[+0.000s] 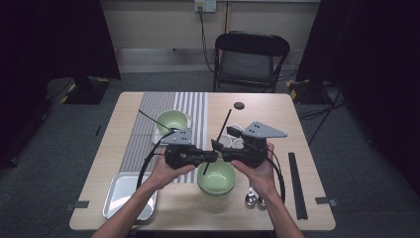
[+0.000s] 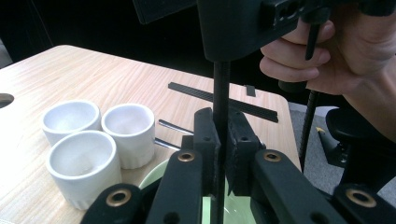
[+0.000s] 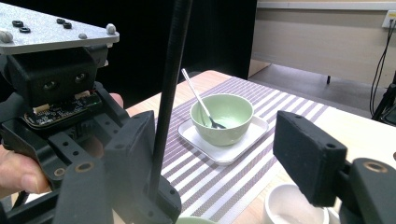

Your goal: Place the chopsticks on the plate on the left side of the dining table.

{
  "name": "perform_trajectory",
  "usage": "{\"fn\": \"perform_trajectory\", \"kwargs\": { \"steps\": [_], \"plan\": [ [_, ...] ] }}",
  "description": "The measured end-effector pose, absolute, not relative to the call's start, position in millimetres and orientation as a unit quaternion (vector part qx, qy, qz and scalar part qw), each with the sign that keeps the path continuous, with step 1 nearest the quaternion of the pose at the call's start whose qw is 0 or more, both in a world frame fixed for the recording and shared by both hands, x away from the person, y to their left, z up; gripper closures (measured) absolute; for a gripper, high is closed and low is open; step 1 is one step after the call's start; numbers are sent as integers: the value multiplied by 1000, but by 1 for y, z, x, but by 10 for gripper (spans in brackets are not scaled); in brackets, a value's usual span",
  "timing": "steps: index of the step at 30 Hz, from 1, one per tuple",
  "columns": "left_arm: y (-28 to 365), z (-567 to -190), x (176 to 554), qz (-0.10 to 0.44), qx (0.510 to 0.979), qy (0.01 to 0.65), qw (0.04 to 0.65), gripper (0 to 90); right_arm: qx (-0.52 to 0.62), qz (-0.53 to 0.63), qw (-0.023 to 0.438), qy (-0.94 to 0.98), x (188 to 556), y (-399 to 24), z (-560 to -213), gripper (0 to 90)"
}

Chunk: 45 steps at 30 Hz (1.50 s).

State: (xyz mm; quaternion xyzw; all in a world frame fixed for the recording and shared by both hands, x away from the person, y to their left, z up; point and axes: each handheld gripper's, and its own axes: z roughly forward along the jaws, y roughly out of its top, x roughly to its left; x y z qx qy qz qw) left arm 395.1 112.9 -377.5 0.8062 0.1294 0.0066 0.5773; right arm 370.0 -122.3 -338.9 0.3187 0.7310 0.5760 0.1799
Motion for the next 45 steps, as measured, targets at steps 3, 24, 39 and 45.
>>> {"fn": "perform_trajectory", "kwargs": {
  "steps": [3,24,39,45],
  "plan": [
    [115,-377,396,0,802,131,583,850,322,576,182,729,370,-125,-338,292],
    [124,-377,402,-15,791,145,594,859,337,580,188,718,376,-139,-341,284],
    [128,-375,403,-16,792,145,592,859,349,585,212,701,375,-153,-335,278],
    [128,-370,400,-17,788,144,598,860,352,581,219,701,375,-152,-337,278]
  ]
}}
